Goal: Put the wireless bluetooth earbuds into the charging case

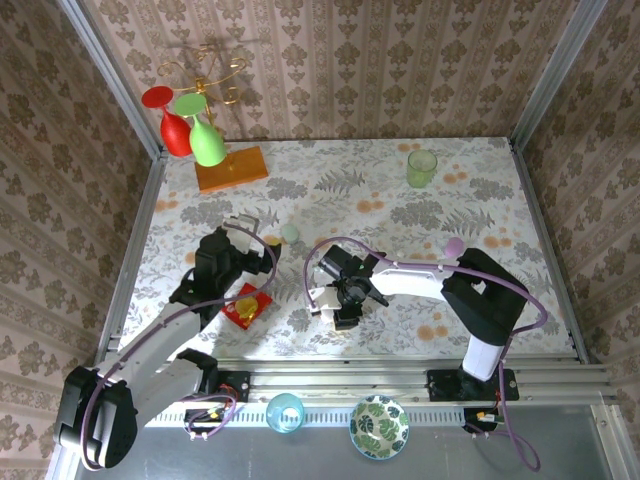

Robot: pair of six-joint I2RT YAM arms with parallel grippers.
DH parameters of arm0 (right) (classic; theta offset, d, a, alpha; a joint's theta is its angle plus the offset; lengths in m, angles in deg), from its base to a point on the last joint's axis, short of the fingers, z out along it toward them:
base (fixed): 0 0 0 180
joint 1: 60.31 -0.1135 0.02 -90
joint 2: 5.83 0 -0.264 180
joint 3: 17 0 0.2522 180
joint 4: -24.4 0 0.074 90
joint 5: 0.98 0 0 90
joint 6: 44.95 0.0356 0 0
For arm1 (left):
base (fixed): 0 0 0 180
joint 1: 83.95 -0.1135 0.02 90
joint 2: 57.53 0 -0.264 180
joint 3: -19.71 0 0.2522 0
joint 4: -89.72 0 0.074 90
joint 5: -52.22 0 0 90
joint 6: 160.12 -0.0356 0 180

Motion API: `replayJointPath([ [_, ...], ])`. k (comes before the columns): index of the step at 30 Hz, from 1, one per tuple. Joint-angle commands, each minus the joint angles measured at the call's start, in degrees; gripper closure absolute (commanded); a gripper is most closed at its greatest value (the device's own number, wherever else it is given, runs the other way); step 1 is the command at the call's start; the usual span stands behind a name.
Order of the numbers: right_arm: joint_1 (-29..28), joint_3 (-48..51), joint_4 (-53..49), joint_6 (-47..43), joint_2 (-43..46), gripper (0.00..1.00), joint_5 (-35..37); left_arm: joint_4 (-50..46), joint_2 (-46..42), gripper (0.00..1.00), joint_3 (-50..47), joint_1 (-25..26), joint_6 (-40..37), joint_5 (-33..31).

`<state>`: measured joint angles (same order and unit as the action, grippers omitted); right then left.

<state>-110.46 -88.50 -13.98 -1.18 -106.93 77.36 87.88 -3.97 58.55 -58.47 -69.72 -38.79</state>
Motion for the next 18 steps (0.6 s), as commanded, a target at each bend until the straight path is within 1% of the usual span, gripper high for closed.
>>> replayJointPath([
  [1,0.6,0.5,-2.0,0.2,1.8,0.44,1.8,0.0,-1.1,0.0,-0.7,0.3,0.5,0.8],
  [7,0.6,0.5,-2.3,0.4,1.8,0.46,1.8,0.3,-1.2,0.0,-0.8,0.3,0.7,0.9],
  [8,0.6,0.5,-2.4,0.4,1.9,0.48,1.8,0.4,-1.2,0.0,-0.9,0.3,0.7,1.0],
  [9,0.6,0.5,-2.6,0.4,1.9,0.53,1.6,0.4,-1.3,0.0,-0.9,0.3,0.7,1.0],
  [11,0.5,0.4,-2.6,0.5,2.0,0.58,1.5,0.4,-1.3,0.0,-0.8,0.3,0.7,1.0],
  [13,0.5,0.5,-2.7,0.6,2.0,0.6,1.4,0.4,-1.4,0.0,-0.8,0.3,0.7,1.0],
  [14,0.5,0.3,-2.8,0.6,2.1,0.64,1.5,0.3,-1.4,0.0,-0.8,0.3,0.7,1.0],
  [18,0.8,0.6,-2.4,1.4,4.4,0.65,-0.8,0.7,-1.7,0.0,-1.1,0.3,0.5,1.4],
])
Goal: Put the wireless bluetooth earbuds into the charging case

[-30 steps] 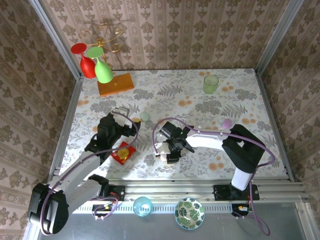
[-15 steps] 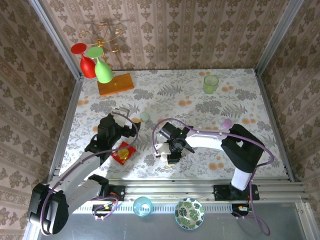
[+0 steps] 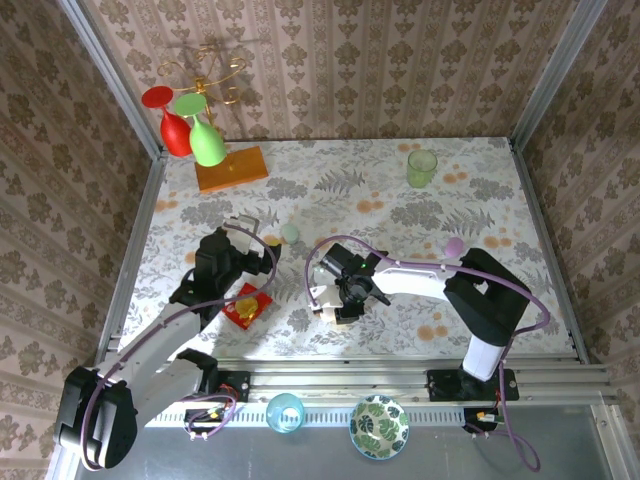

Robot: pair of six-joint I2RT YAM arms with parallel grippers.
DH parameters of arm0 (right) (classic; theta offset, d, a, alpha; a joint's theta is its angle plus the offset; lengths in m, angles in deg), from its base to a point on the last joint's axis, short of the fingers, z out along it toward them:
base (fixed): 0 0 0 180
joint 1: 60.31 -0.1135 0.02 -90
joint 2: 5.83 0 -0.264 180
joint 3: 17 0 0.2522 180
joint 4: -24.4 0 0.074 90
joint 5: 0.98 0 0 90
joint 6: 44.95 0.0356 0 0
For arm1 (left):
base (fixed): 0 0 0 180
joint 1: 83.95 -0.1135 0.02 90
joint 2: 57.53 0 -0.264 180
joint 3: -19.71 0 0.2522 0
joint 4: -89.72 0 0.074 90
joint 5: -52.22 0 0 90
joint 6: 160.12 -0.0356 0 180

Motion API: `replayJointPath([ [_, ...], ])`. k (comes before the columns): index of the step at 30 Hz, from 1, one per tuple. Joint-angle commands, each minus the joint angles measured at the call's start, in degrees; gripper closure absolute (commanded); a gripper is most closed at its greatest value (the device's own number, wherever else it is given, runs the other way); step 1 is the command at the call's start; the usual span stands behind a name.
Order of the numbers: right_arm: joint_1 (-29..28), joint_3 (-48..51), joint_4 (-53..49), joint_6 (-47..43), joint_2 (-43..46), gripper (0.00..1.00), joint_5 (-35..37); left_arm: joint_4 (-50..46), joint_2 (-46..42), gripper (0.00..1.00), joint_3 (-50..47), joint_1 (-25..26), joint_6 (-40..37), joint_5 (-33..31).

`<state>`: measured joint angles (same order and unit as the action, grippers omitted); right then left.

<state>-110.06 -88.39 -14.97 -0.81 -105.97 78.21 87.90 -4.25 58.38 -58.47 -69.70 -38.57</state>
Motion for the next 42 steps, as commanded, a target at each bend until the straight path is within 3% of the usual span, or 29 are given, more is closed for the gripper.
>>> replayJointPath([
  [1,0.8,0.8,-0.9,1.5,4.6,0.65,-2.7,1.3,-1.5,0.0,-1.1,0.3,0.1,1.7],
  [7,4.9,2.5,0.8,5.5,11.7,0.71,-6.0,11.6,-2.5,0.0,-4.5,0.3,-4.3,10.1],
  [10,7.6,3.0,0.5,7.7,15.0,0.73,-7.0,15.7,-2.4,0.0,-4.9,3.3,-8.9,16.9],
  [14,11.0,3.2,-0.3,9.7,19.2,0.77,-9.8,20.3,-0.7,0.0,-4.1,5.1,-11.8,27.8],
  [18,12.8,2.4,-2.2,11.2,23.5,0.78,-12.1,20.3,3.4,0.0,-1.5,6.7,-11.3,41.1],
  [20,13.0,1.3,-3.7,11.7,24.9,0.78,-13.3,19.9,5.9,0.0,-0.2,8.3,-11.3,44.8],
  [27,12.6,0.0,-3.1,13.3,29.0,0.79,-17.3,18.8,11.4,0.03,3.0,12.2,-10.7,48.8],
  [34,12.0,-1.0,-2.2,13.4,30.4,0.81,-19.3,19.3,13.3,0.19,5.1,13.4,-9.0,53.9],
  [42,11.0,-2.1,-2.3,13.6,29.8,0.82,-20.5,19.2,14.1,0.33,6.0,14.9,-9.2,55.2],
])
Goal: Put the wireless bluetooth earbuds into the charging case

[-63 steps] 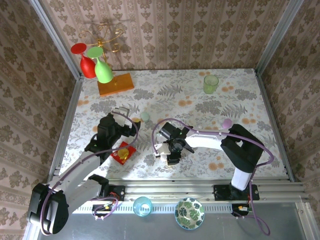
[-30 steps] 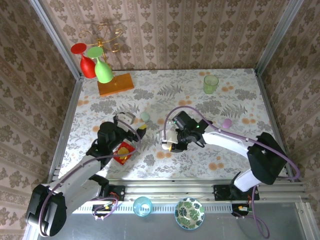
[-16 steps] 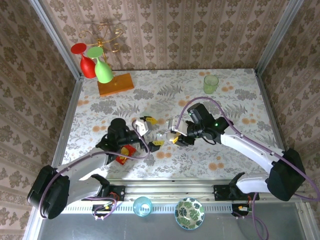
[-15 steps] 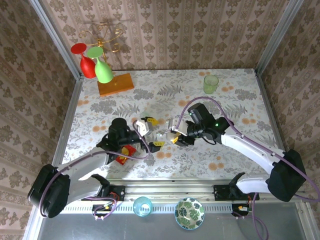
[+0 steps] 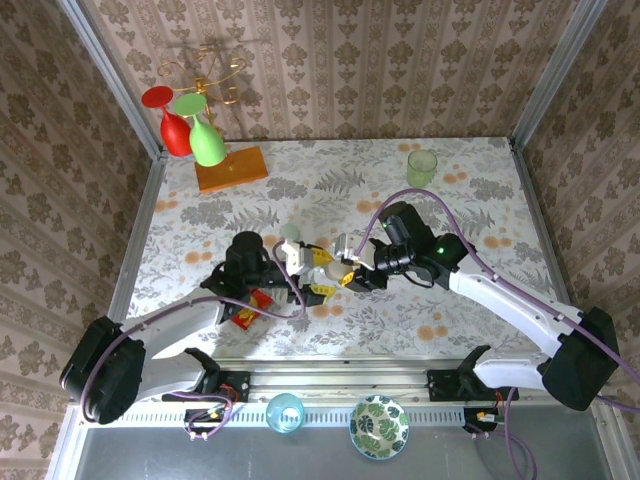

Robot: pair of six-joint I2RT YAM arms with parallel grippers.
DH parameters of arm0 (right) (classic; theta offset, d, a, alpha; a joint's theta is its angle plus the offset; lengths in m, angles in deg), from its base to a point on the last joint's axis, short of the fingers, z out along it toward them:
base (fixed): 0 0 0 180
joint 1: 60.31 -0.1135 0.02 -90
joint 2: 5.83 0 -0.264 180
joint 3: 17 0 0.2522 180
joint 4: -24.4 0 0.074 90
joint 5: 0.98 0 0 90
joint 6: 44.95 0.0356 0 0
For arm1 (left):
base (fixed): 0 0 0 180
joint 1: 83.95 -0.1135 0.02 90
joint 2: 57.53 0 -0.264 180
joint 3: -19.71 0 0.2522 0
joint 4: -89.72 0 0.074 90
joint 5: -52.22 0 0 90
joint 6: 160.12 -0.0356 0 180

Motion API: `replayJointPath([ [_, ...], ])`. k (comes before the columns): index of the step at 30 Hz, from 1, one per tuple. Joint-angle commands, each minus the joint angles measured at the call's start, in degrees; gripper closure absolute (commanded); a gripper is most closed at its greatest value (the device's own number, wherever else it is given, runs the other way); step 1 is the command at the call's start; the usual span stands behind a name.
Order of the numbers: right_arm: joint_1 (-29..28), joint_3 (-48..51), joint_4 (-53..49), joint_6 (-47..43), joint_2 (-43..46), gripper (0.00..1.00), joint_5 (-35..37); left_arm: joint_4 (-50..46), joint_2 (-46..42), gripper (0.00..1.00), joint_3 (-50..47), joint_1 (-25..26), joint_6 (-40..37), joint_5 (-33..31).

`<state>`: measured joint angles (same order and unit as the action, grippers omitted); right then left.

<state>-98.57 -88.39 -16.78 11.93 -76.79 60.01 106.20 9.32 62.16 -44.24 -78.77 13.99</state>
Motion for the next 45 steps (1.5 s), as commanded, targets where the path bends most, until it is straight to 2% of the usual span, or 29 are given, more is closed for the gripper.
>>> replayJointPath([
  [1,-0.5,-2.1,-0.5,1.0,0.7,0.83,-2.2,0.7,0.7,0.34,2.4,0.7,-0.5,2.6],
  [9,-0.8,-2.1,-1.1,1.5,0.8,0.83,-2.4,0.0,1.1,0.45,3.3,1.2,-0.9,2.9],
  [18,-0.8,-2.1,-1.0,1.6,1.0,0.82,-2.4,-1.4,1.0,0.67,3.5,1.5,-1.6,3.0],
  [20,-0.8,-1.9,-0.6,1.9,1.2,0.8,-2.4,-1.5,1.0,0.71,3.4,1.6,-1.6,2.9],
  [21,-0.9,-1.6,-0.4,1.9,1.3,0.76,-2.5,-1.5,1.0,0.73,3.3,1.6,-1.5,2.7],
  [22,-0.8,-1.4,-0.2,1.9,1.6,0.68,-2.6,-1.3,1.0,0.74,3.3,1.5,-1.2,2.5],
  [23,-0.7,-0.8,0.5,1.9,2.1,0.58,-2.6,-1.0,1.0,0.75,3.2,1.5,-0.7,2.2],
  [27,1.1,2.0,3.7,2.9,4.1,0.47,-4.2,2.0,0.8,0.75,2.6,1.2,2.1,3.3],
  [33,2.1,3.0,5.2,4.3,5.1,0.45,-5.6,0.4,0.3,0.76,2.5,1.1,0.4,4.2],
  [45,4.7,4.2,8.0,8.2,7.2,0.45,-2.6,-1.0,-0.4,0.77,2.3,1.2,-0.7,5.3],
])
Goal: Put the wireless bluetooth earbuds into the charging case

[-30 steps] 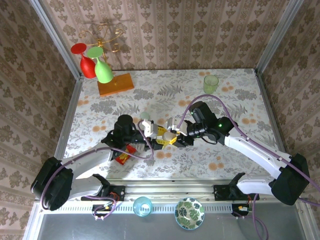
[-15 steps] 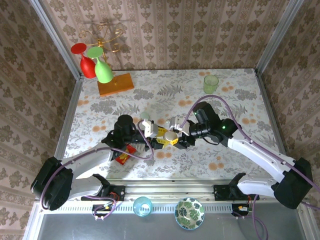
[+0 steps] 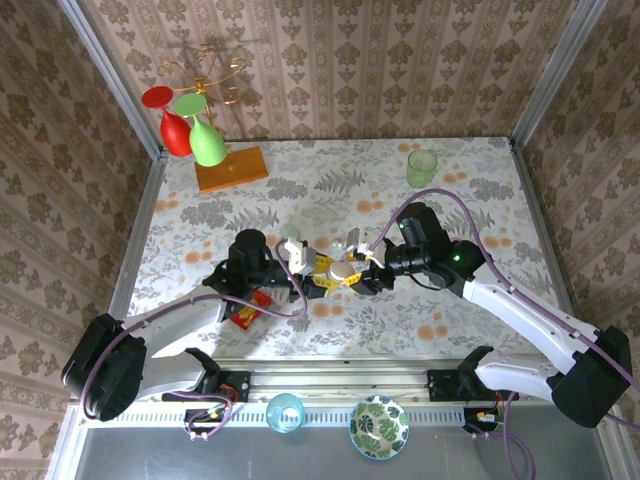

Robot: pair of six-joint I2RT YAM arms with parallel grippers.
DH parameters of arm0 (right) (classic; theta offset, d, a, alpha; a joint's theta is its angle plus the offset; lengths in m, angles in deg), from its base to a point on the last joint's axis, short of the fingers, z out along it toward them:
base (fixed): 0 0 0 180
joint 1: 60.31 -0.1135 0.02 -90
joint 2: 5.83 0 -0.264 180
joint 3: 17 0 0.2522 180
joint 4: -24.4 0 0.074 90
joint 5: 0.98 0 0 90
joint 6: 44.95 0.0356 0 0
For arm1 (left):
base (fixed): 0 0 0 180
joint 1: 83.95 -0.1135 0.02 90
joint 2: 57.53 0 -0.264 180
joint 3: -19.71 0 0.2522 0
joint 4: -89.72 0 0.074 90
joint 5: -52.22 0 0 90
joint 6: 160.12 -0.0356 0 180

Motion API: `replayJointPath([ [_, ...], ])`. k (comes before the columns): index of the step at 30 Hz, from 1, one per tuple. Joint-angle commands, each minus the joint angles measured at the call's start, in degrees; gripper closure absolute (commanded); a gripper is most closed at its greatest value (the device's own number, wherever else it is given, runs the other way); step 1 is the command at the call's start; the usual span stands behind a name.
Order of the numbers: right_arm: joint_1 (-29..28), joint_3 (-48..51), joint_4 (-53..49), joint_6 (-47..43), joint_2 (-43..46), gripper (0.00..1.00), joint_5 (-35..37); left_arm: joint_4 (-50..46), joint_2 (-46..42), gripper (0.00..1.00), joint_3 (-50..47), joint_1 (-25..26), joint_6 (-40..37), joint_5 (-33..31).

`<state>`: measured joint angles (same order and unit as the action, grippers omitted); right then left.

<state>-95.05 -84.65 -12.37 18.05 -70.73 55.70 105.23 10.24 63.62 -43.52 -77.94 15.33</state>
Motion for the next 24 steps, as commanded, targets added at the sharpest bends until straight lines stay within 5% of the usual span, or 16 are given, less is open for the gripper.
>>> replayJointPath([
  [1,1.2,0.5,3.7,2.2,1.2,0.45,1.5,0.1,-1.2,0.77,0.8,0.4,-1.5,4.0],
  [12,1.8,2.1,9.3,3.7,2.5,0.4,5.6,1.6,-1.0,0.77,0.4,0.4,-0.9,4.1],
  [24,2.5,7.8,18.3,6.8,10.6,0.14,-0.2,19.3,4.3,0.78,-2.2,-3.3,8.8,2.8],
])
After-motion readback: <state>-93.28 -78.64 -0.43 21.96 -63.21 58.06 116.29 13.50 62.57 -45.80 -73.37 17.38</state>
